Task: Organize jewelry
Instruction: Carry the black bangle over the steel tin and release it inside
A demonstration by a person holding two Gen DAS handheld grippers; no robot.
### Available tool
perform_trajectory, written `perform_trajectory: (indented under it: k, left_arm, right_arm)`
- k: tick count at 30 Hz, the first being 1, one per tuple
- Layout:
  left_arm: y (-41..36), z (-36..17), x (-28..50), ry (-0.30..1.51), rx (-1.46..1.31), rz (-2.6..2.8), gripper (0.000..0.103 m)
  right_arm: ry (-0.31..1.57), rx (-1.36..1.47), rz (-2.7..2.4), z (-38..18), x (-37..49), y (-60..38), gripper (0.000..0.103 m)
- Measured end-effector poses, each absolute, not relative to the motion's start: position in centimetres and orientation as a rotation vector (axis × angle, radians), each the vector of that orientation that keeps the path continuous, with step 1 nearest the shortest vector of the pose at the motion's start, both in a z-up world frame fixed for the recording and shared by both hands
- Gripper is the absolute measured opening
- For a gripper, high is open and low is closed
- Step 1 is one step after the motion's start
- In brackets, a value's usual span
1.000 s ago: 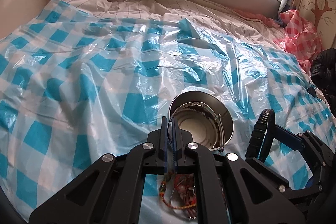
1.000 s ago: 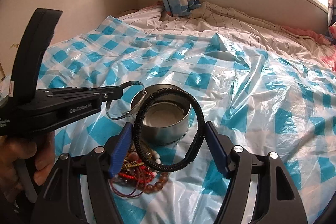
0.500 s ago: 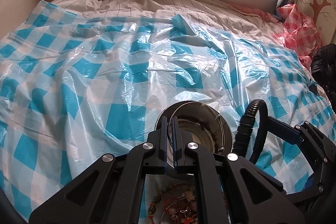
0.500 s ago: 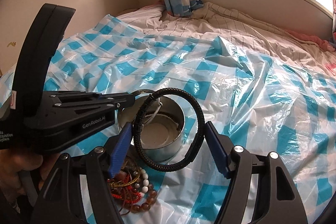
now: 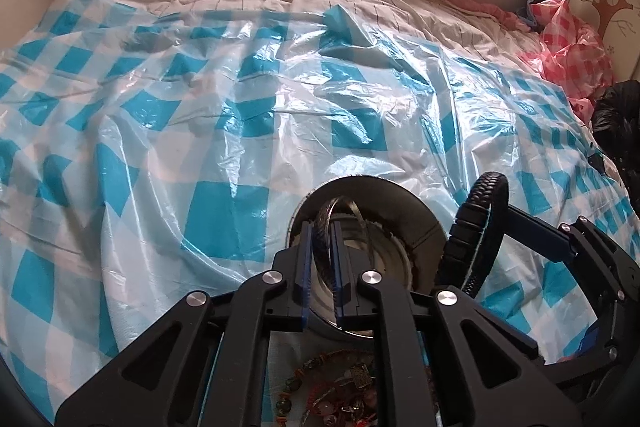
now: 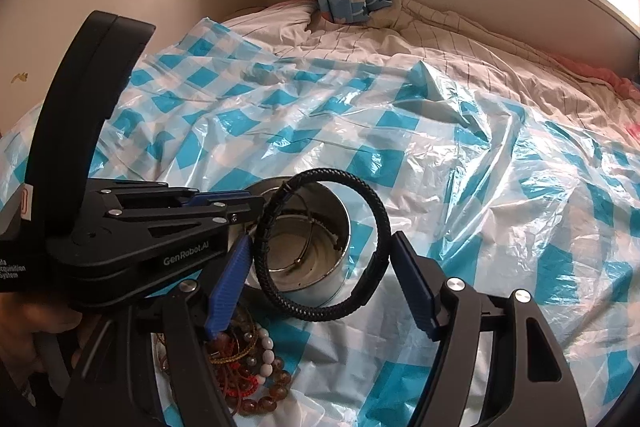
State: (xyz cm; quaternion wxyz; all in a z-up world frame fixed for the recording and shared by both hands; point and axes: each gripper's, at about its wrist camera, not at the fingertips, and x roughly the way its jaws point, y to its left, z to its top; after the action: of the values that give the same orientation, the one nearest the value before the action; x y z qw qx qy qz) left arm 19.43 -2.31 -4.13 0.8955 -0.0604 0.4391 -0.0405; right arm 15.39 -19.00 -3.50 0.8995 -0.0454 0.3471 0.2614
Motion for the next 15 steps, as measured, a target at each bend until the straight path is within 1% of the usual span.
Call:
perform_trajectory:
  k: [5,15]
  left_arm:
    - [-1.5,-3.8,19.3,0.903,-0.160,-0.073,0.007]
    - [1.4,-1.8,18.3,0.800,-0.213,0.035,0.008]
  right_arm:
    - [0.723,-0.100,0.541,-3.7,15.5,-18.7,0.068]
    - [0.721,-0.124,0.571,-3.9,16.4,-16.6,0.068]
